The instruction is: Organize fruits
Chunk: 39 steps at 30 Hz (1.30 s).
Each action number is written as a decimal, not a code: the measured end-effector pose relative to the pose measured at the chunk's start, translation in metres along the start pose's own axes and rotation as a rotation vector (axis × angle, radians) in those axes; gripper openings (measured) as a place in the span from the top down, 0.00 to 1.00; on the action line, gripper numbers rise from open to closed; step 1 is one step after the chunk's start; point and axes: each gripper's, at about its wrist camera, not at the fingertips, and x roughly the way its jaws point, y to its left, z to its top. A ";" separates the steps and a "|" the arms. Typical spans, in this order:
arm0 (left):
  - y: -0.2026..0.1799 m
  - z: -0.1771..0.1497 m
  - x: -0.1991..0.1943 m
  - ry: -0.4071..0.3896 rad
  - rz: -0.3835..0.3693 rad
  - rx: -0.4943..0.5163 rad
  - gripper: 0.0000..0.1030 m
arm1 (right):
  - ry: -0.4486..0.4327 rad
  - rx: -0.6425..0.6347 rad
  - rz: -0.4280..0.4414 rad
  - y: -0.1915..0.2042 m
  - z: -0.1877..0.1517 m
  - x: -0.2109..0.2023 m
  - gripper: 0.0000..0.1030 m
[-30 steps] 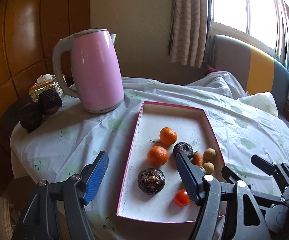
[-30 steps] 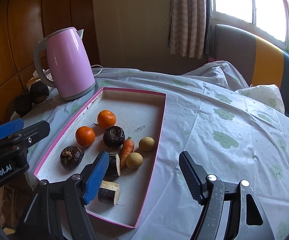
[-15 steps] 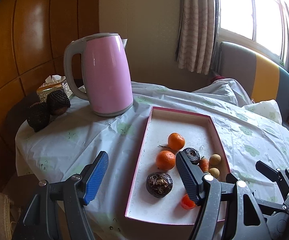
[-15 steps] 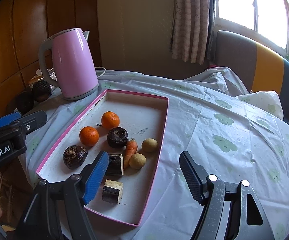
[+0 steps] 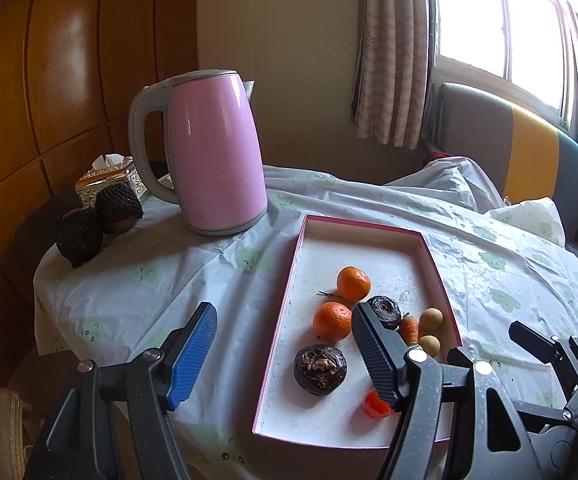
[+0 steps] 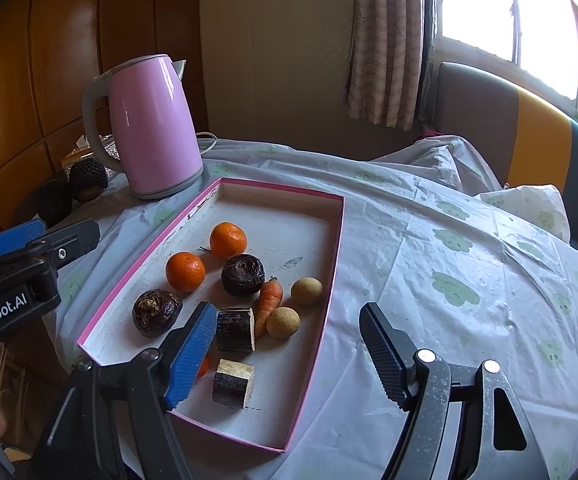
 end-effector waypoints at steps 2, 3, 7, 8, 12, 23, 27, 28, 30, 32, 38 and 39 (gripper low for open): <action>0.000 0.000 -0.001 0.000 -0.001 -0.002 0.31 | 0.001 0.000 0.000 0.000 0.000 0.000 0.27; 0.000 0.001 -0.001 0.000 0.000 -0.002 0.31 | 0.001 -0.002 0.000 0.001 0.000 0.000 0.27; 0.001 0.001 -0.001 -0.001 -0.001 -0.004 0.31 | 0.001 -0.003 0.001 0.001 0.000 0.000 0.26; 0.001 0.001 -0.001 0.000 0.000 -0.004 0.31 | 0.002 -0.003 0.001 0.001 0.000 0.000 0.26; 0.001 0.001 -0.002 -0.001 0.001 -0.006 0.31 | 0.005 -0.007 0.003 0.002 0.000 0.000 0.26; 0.001 0.001 -0.005 -0.004 -0.006 -0.007 0.31 | 0.004 -0.015 0.003 0.002 -0.001 0.000 0.26; 0.000 0.001 -0.005 0.003 -0.007 -0.006 0.31 | 0.004 -0.014 0.004 0.002 -0.001 0.001 0.26; 0.000 0.001 -0.005 0.003 -0.007 -0.006 0.31 | 0.007 -0.012 0.004 0.002 -0.002 0.001 0.26; -0.001 0.001 -0.005 0.005 -0.008 -0.005 0.31 | 0.008 -0.011 0.003 0.001 -0.002 0.001 0.26; -0.001 0.000 -0.004 0.007 -0.012 -0.005 0.31 | 0.010 -0.010 0.004 0.000 -0.002 0.002 0.26; -0.001 0.000 -0.001 0.016 -0.016 -0.008 0.31 | 0.015 -0.010 0.003 0.000 -0.003 0.004 0.26; -0.001 0.000 0.000 0.015 -0.016 -0.007 0.31 | 0.015 -0.009 0.004 0.000 -0.004 0.004 0.26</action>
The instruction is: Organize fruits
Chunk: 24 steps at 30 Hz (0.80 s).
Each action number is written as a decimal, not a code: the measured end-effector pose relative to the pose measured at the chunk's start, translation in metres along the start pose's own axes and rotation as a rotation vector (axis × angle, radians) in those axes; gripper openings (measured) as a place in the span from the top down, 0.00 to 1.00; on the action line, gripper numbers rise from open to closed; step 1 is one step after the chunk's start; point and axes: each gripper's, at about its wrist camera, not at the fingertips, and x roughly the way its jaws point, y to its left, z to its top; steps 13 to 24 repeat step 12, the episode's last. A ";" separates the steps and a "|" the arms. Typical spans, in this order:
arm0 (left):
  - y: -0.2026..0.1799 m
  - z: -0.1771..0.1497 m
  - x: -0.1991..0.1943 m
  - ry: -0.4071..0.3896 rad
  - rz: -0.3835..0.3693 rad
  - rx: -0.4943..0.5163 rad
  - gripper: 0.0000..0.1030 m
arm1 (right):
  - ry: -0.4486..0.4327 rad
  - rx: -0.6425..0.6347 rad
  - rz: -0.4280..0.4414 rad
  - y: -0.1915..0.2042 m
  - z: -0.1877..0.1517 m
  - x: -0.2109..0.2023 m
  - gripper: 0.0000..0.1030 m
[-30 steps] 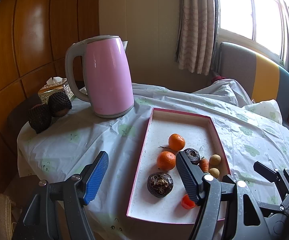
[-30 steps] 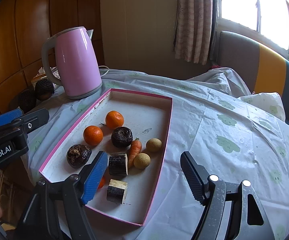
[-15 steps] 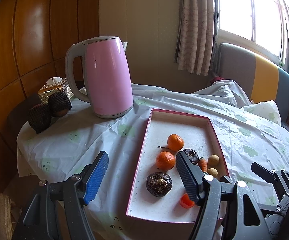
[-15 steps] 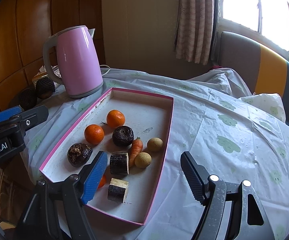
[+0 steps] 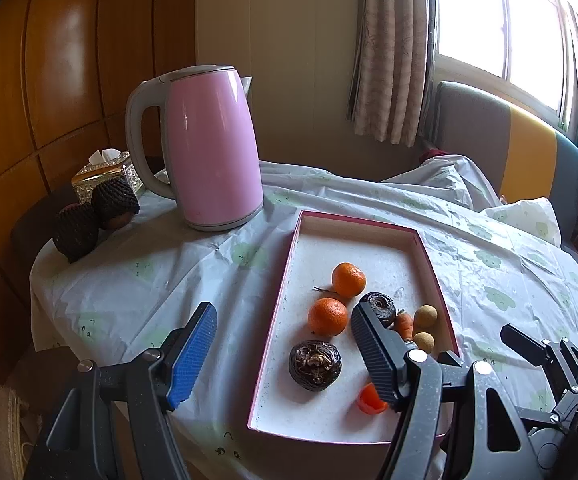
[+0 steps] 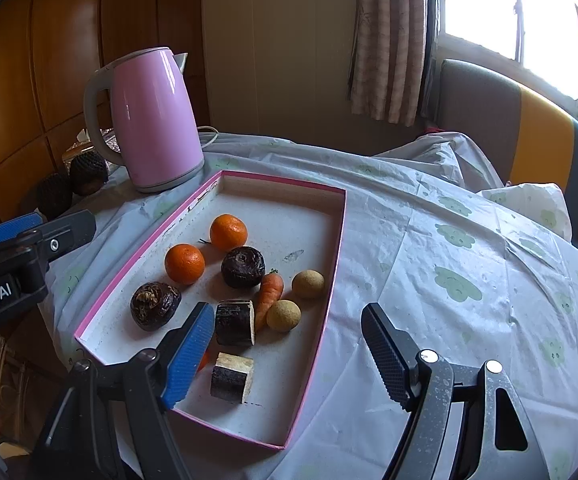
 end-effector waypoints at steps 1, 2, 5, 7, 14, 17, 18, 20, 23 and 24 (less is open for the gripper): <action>0.000 0.000 0.001 -0.001 0.001 0.002 0.31 | 0.001 0.002 0.000 -0.001 -0.001 0.001 0.26; 0.000 0.000 0.001 -0.003 0.001 0.003 0.31 | 0.003 0.003 0.000 -0.001 -0.001 0.002 0.26; 0.000 -0.001 0.000 -0.020 -0.003 0.008 0.34 | 0.003 0.007 0.000 -0.003 -0.002 0.002 0.25; -0.001 -0.001 -0.002 -0.030 -0.008 0.013 0.36 | 0.007 0.010 -0.001 -0.004 -0.003 0.003 0.25; -0.003 0.000 0.003 -0.001 -0.028 0.015 0.36 | 0.010 0.018 -0.004 -0.009 -0.003 0.005 0.25; -0.003 0.000 0.003 -0.001 -0.028 0.015 0.36 | 0.010 0.018 -0.004 -0.009 -0.003 0.005 0.25; -0.003 0.000 0.003 -0.001 -0.028 0.015 0.36 | 0.010 0.018 -0.004 -0.009 -0.003 0.005 0.25; -0.003 0.000 0.003 -0.001 -0.028 0.015 0.36 | 0.010 0.018 -0.004 -0.009 -0.003 0.005 0.25; -0.003 0.000 0.003 -0.001 -0.028 0.015 0.36 | 0.010 0.018 -0.004 -0.009 -0.003 0.005 0.25; -0.003 0.000 0.003 -0.001 -0.028 0.015 0.36 | 0.010 0.018 -0.004 -0.009 -0.003 0.005 0.25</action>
